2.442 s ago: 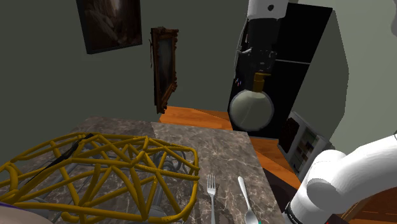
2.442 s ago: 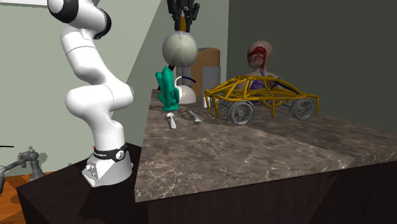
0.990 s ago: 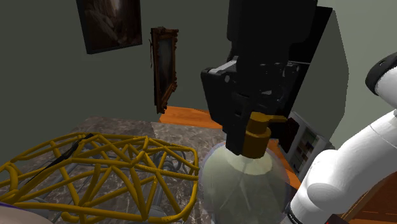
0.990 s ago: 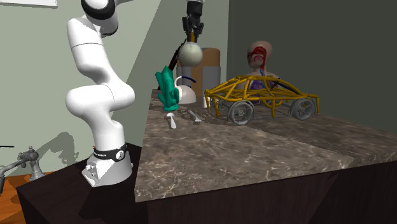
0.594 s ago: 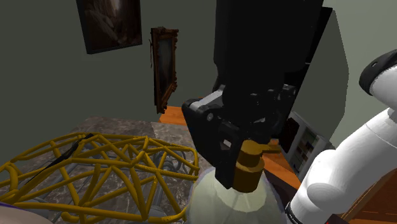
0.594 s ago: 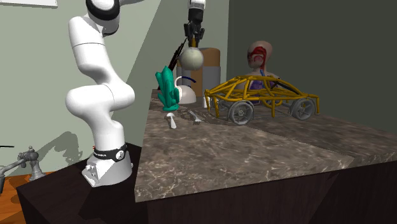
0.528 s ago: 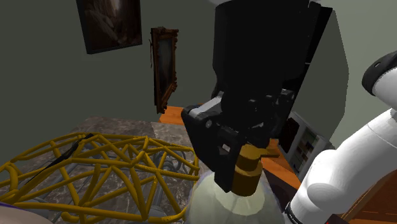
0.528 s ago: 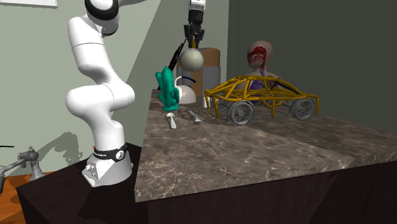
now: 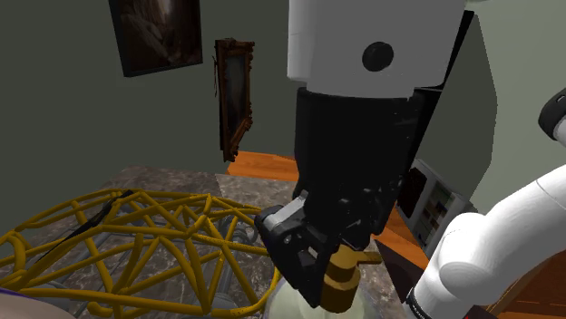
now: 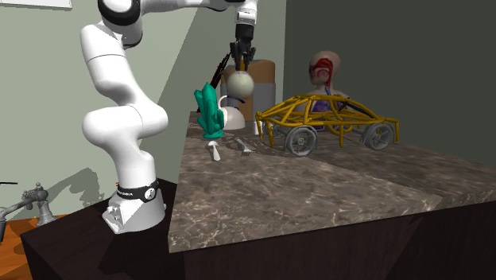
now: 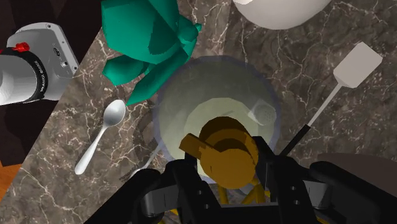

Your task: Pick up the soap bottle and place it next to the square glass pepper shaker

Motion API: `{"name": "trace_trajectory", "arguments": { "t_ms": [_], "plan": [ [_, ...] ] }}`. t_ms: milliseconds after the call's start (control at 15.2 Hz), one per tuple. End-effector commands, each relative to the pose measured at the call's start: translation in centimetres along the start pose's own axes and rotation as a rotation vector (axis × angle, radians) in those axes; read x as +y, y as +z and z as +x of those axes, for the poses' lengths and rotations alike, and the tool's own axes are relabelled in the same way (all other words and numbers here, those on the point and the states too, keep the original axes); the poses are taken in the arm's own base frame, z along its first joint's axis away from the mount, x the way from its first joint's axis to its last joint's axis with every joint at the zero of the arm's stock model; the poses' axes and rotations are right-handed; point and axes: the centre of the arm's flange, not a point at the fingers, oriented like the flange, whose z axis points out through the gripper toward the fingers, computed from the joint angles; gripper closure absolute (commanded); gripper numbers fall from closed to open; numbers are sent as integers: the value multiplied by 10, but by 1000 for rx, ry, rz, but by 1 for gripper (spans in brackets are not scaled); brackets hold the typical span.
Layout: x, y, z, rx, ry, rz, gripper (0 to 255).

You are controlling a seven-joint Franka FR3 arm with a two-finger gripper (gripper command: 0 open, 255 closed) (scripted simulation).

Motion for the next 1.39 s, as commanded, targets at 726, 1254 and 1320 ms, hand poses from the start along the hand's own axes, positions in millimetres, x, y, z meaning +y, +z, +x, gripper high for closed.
{"name": "trace_trajectory", "arguments": {
  "t_ms": [726, 1254, 1320],
  "plan": [
    [-2, 69, 8, 0, 0, 1, 255],
    [-3, 111, 12, 0, 0, 1, 255],
    [-3, 116, 12, 0, 0, 1, 255]
  ]
}}
